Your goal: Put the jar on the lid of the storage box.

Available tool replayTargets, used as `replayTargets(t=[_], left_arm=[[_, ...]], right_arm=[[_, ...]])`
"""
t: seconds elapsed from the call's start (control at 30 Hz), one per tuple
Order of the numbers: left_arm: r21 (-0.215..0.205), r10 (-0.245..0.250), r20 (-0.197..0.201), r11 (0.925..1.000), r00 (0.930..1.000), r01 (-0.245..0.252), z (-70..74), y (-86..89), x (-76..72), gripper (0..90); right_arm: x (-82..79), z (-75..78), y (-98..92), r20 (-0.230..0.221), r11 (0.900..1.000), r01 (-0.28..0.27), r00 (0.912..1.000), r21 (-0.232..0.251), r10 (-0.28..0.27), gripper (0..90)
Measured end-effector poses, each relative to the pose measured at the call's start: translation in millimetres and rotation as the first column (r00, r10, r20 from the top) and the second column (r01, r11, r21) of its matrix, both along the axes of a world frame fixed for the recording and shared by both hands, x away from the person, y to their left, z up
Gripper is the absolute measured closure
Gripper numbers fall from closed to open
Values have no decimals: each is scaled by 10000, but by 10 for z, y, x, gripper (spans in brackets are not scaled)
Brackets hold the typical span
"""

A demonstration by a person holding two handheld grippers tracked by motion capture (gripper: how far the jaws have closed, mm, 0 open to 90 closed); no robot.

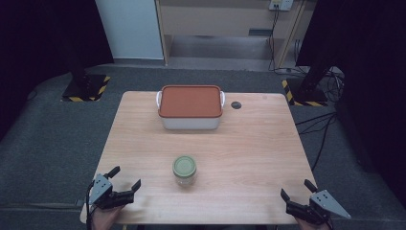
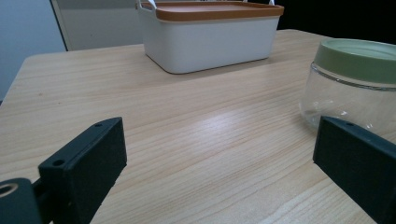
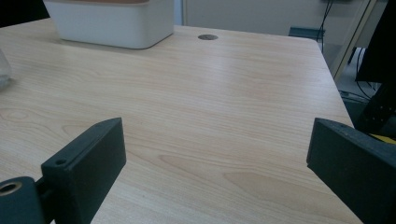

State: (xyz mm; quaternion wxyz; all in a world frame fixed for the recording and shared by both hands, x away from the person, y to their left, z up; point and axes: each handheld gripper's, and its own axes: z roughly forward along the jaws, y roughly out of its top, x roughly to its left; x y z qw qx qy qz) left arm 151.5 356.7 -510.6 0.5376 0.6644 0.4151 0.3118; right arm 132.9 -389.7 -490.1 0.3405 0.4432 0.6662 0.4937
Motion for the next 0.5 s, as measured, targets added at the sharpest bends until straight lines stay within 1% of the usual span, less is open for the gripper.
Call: replayTargets(t=[0.13, 0.33, 0.5], left_arm=[[85, 9, 55, 10000, 10000, -9, 6, -10, -5, 17], [63, -7, 3, 10000, 10000, 7, 11, -11, 0, 17], [-67, 130, -22, 9999, 9999, -130, 10, -12, -8, 17]], right_arm=[[3, -7, -3, 11, 10000, 29, 10000, 16, -29, 47], [6, -16, -16, 14, 10000, 40, 10000, 74, -40, 48], [16, -23, -21, -90, 9999, 121, 9999, 111, -120, 48]])
